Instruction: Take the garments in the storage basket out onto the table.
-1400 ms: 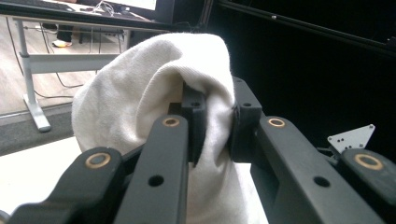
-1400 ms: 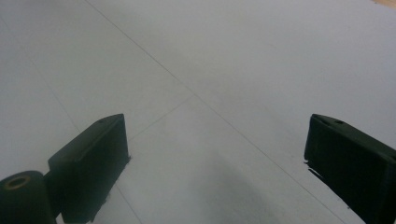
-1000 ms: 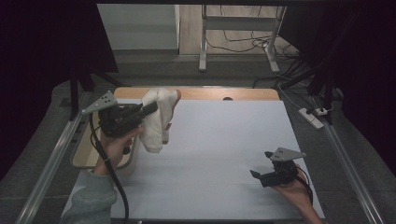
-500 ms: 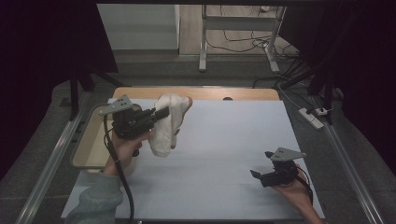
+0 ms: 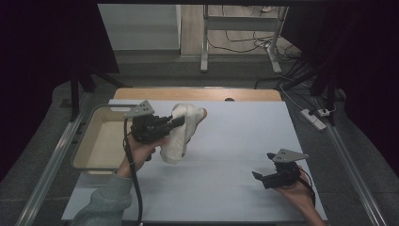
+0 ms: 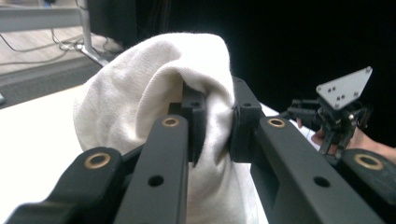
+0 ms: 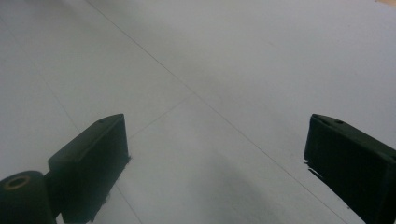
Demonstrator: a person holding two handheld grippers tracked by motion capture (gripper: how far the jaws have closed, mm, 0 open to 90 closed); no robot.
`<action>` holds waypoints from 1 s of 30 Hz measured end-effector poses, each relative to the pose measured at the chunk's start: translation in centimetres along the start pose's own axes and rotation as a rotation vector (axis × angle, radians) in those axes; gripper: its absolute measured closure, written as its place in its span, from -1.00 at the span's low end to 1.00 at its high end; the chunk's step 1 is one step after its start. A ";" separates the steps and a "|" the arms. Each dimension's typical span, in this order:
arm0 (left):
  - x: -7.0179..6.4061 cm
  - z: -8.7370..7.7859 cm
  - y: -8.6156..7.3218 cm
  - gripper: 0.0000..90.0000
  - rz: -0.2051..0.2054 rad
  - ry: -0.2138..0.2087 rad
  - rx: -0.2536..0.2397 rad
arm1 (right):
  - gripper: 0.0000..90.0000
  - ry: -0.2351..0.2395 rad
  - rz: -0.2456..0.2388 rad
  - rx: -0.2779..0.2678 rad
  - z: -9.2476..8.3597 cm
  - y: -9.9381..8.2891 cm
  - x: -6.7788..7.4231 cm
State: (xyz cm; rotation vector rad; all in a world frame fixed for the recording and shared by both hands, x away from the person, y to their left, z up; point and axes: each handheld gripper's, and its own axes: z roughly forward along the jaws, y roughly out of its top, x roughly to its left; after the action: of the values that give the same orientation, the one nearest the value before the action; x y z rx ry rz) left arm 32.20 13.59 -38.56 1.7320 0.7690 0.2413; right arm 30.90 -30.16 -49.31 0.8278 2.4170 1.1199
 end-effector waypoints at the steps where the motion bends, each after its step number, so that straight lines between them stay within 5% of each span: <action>1: -0.1 0.5 -0.1 0.76 0.004 -0.005 0.014 | -0.87 -0.001 -0.001 0.002 0.0 0.0 0.0; 8: -1.1 4.6 -1.3 0.76 0.030 -0.049 0.109 | -0.87 -0.001 -0.001 0.000 0.0 0.0 0.0; 21: -1.0 11.6 -3.9 0.75 0.038 -0.075 0.261 | -0.87 -0.003 0.002 0.006 0.1 -0.1 0.0; 30: -0.8 14.1 -5.5 0.74 0.034 -0.074 0.328 | -0.87 -0.002 0.007 0.012 0.2 -0.2 -0.1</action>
State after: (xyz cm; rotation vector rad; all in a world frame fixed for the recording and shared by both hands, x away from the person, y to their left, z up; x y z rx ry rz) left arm 37.08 2.69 -47.85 2.0518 0.7556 0.0752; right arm 31.00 -30.17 -49.56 0.8413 2.4226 1.1079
